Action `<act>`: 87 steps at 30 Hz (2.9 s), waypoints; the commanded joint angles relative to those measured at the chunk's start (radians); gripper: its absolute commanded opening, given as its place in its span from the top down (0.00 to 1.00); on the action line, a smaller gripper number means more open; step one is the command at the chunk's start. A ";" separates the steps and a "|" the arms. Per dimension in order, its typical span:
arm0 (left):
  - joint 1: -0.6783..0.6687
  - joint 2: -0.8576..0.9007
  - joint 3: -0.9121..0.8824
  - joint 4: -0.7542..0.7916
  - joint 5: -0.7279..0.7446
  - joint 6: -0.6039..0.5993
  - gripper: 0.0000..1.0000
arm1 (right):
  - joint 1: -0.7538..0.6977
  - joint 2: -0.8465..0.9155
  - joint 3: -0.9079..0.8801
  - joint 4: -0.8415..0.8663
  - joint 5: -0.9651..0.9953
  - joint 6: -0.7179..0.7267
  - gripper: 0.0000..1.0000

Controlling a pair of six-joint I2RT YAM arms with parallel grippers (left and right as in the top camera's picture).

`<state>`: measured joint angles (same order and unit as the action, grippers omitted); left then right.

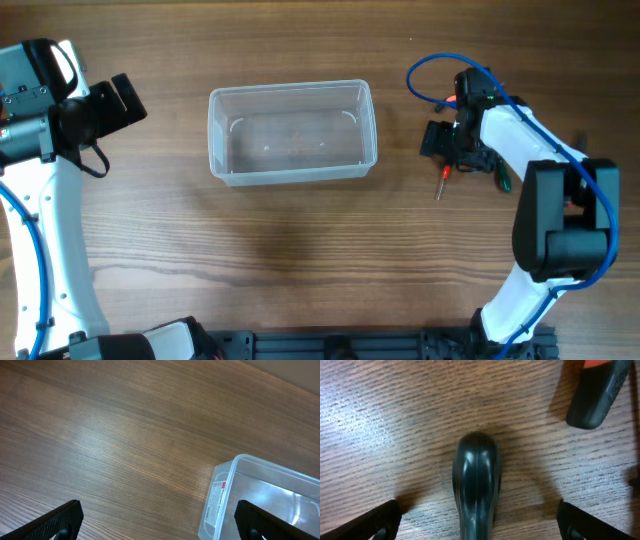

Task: Pack container
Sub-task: 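Grasp the black-handled screwdriver with the right gripper, then carry the screwdriver into the container and open the right gripper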

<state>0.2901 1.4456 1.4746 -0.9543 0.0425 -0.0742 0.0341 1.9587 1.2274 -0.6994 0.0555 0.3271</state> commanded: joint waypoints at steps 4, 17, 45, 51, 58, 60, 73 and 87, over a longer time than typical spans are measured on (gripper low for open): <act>0.004 0.008 0.001 0.000 -0.003 -0.016 0.00 | 0.001 0.050 0.008 0.004 -0.038 -0.005 0.18; 0.004 0.008 0.001 0.000 -0.003 -0.016 0.00 | 0.001 0.050 0.009 0.000 -0.076 -0.003 0.78; 0.004 0.008 0.001 -0.001 -0.003 -0.016 0.00 | 0.402 -0.180 0.587 -0.254 -0.177 -0.775 0.96; 0.004 0.008 0.001 -0.001 -0.002 -0.016 0.00 | 0.518 -0.094 0.584 -0.138 -0.223 -1.076 0.95; 0.004 0.008 0.001 -0.001 -0.002 -0.016 0.00 | 0.530 0.096 0.584 -0.072 -0.354 -1.114 0.96; 0.004 0.008 0.001 0.000 -0.002 -0.016 0.00 | 0.542 0.134 0.584 -0.084 -0.370 -1.114 0.96; 0.004 0.008 0.001 -0.001 -0.002 -0.016 0.00 | 0.557 0.232 0.555 -0.234 -0.379 -1.114 0.96; 0.004 0.008 0.001 -0.001 -0.003 -0.016 0.00 | 0.557 0.254 0.530 -0.211 -0.327 -1.100 0.58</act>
<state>0.2901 1.4460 1.4746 -0.9543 0.0425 -0.0742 0.5911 2.1960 1.7668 -0.9222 -0.2947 -0.7826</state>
